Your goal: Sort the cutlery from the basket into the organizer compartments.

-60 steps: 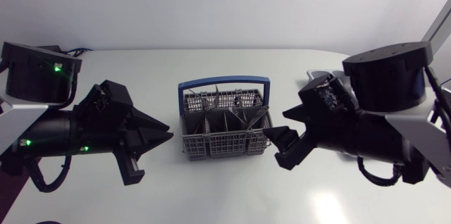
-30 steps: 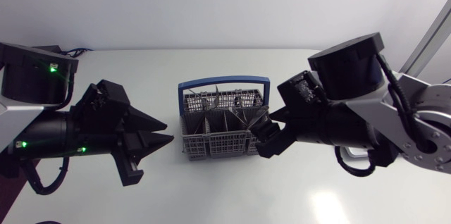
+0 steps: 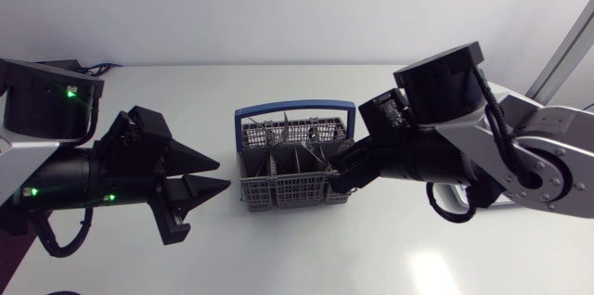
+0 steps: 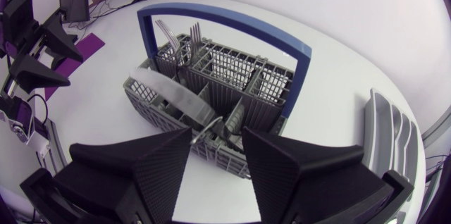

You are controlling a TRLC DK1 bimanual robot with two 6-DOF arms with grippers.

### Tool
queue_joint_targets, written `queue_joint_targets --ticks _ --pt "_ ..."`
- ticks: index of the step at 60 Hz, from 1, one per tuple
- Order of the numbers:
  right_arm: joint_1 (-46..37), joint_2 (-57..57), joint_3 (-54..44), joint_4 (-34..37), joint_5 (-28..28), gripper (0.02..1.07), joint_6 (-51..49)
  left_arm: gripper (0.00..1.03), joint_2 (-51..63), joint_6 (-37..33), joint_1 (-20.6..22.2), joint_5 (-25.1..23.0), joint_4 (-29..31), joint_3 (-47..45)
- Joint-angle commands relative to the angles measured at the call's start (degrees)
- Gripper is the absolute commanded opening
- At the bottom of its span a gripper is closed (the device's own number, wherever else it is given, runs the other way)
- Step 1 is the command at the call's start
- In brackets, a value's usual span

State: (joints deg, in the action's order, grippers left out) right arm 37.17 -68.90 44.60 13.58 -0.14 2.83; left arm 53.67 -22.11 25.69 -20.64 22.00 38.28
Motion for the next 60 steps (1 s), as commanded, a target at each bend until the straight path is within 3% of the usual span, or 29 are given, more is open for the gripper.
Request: queue_joint_targets --ticks 1,9,14,31,41,60 --pt "-0.96 -1.76 1.02 -1.46 0.05 0.48 1.30 0.59 0.47 1.37 0.41 0.08 -0.47 -1.10" --pt "-1.48 -3.96 1.46 -2.33 -0.03 0.48 1.39 0.60 0.47 1.37 0.32 0.08 -0.55 -1.10" --pt "-1.48 -4.66 1.37 -3.04 -0.30 0.42 1.39 0.60 0.47 1.45 0.15 0.08 -0.55 -1.19" --pt "-1.57 -4.84 0.49 -4.80 -0.12 0.13 0.60 0.60 0.56 1.45 -0.03 0.08 -0.99 -1.28" --pt "-1.57 -3.34 0.14 -5.41 -0.12 0.08 -0.28 0.60 0.91 1.63 -0.03 0.08 -1.34 -1.54" --pt "-1.57 0.79 3.04 -1.89 -0.39 0.08 -1.86 0.60 0.91 1.54 -0.12 0.08 -1.34 -1.72"
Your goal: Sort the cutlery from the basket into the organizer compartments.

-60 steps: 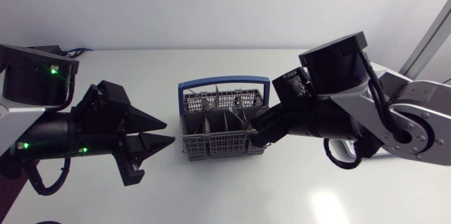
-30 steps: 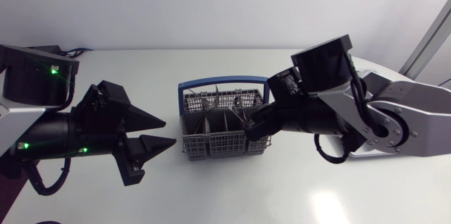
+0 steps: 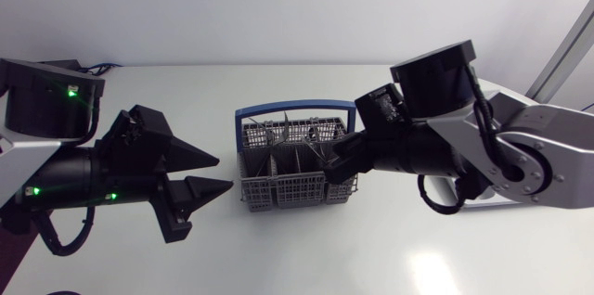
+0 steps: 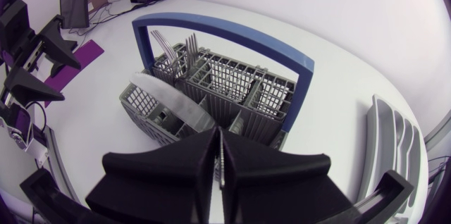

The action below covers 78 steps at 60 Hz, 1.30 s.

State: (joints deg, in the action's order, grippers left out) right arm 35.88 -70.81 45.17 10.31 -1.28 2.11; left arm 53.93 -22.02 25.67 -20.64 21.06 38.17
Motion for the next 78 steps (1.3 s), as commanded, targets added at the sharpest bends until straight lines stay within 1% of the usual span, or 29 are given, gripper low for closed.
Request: queue_joint_targets --ticks 1,4,7,9,14,17,20,29,40,48,56,64,74,78 --pt "-0.28 3.04 3.00 2.00 0.40 0.08 -1.32 0.60 0.65 1.45 -0.09 0.08 -0.40 -1.61" --pt "-0.28 3.92 4.05 3.41 0.22 0.08 -1.67 0.61 0.65 1.37 -0.09 0.08 -0.40 -1.70" --pt "-0.28 4.98 4.93 4.90 0.14 0.08 -2.11 0.68 0.74 1.19 -0.18 0.08 -0.49 -1.79" --pt "-0.19 5.68 5.63 5.78 0.05 0.08 -2.28 0.70 0.74 1.19 -0.18 0.08 -0.49 -1.87" --pt "0.16 7.52 6.86 7.89 0.05 0.08 -2.55 0.72 1.09 1.10 -0.27 0.08 -0.58 -1.96" --pt "0.16 8.40 7.57 8.94 0.05 0.08 -2.72 0.77 1.26 1.02 -0.27 0.17 -0.58 -1.96" --pt "0.24 9.19 8.36 10.44 0.05 0.08 -2.72 0.78 1.44 0.93 -0.36 0.17 -0.58 -1.87" --pt "0.24 11.83 10.03 13.51 -0.04 0.08 -3.08 0.98 1.70 0.75 -0.36 0.17 -0.58 -1.79" --pt "-0.81 16.31 11.96 18.26 -0.39 0.08 -3.43 0.98 1.70 0.75 -1.24 0.08 -0.58 -1.61" --pt "-4.68 18.86 14.07 22.04 -2.94 0.08 -4.22 0.98 1.61 0.84 -1.33 0.08 -0.58 -1.61" --pt "-8.46 20.62 15.65 25.64 -3.73 0.08 -6.42 0.98 1.61 0.93 -1.50 0.08 -0.58 -1.35" --pt "-15.75 21.24 16.80 29.25 -6.72 0.08 -9.49 0.98 1.61 0.84 -1.59 0.17 -0.58 -1.35" --pt "-26.56 21.32 17.67 32.59 -13.05 0.08 -13.89 0.98 1.61 0.66 -1.59 0.08 -0.67 -1.35" --pt "-29.81 21.41 18.20 33.55 -14.63 0.08 -15.73 0.98 1.61 0.58 -1.59 0.08 -0.76 -1.35"
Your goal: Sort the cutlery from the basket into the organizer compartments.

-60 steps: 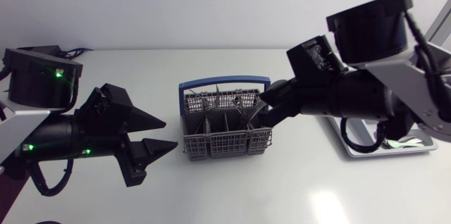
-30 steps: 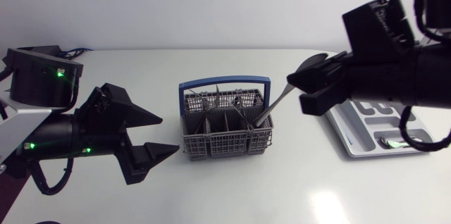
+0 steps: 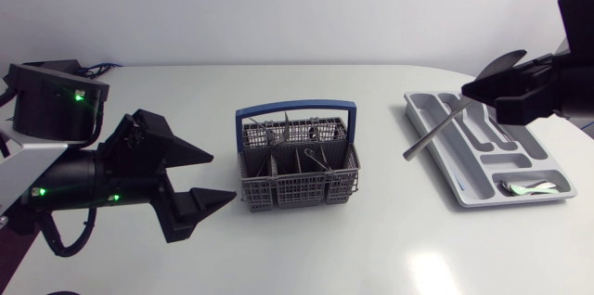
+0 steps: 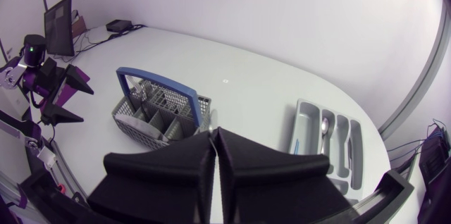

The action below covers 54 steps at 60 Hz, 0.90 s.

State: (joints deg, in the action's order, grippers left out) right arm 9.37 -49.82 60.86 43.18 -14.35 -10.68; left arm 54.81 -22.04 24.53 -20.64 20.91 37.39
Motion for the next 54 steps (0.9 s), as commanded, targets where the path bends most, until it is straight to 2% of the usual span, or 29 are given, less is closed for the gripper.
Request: queue_joint_targets --ticks 1,10,33,47,54 --pt "-4.09 0.43 2.60 0.85 -1.91 0.08 -3.30 0.98 0.83 0.69 -0.36 0.08 -0.69 -0.56" --pt "-12.88 -0.45 3.39 1.91 -5.95 0.08 -6.99 0.98 0.83 0.69 -0.28 -0.01 -0.69 -0.65" --pt "-31.07 -11.44 6.02 -0.99 -6.31 0.08 -15.69 0.98 0.65 0.77 0.16 -0.10 -0.60 -0.65" --pt "-36.35 -19.70 10.51 -2.57 -3.32 0.08 -19.56 0.98 0.74 0.69 0.16 -0.10 -0.60 -0.65" --pt "-38.55 -23.74 12.26 -5.56 -1.47 0.08 -21.14 0.98 0.83 0.69 0.25 -0.10 -0.69 -0.56"
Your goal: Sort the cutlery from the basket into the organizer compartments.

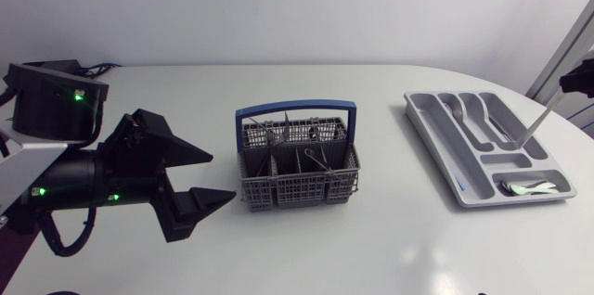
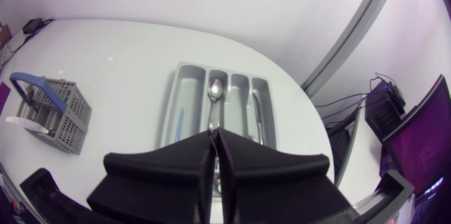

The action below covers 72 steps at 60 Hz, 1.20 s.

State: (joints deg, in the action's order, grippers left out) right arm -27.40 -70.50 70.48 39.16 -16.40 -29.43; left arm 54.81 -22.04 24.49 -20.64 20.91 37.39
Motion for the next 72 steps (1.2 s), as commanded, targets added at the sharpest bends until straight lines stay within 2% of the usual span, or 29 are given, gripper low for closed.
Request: queue_joint_targets --ticks 1,31,57,72 --pt "-2.22 -3.94 3.17 -1.54 0.58 0.08 -2.56 0.98 0.92 0.77 0.29 -0.10 -0.60 -0.47" --pt "-7.41 -21.08 13.46 -5.14 3.57 0.08 -5.11 0.98 1.18 0.95 0.47 -0.10 -0.60 -0.56" --pt "-7.41 -34.71 24.09 -4.00 6.91 0.08 -4.67 0.98 1.09 1.04 0.56 -0.10 -0.52 -0.74" --pt "-5.39 -40.15 27.08 -3.82 9.20 0.08 -3.26 0.98 1.00 1.04 0.56 -0.10 -0.34 -0.65"
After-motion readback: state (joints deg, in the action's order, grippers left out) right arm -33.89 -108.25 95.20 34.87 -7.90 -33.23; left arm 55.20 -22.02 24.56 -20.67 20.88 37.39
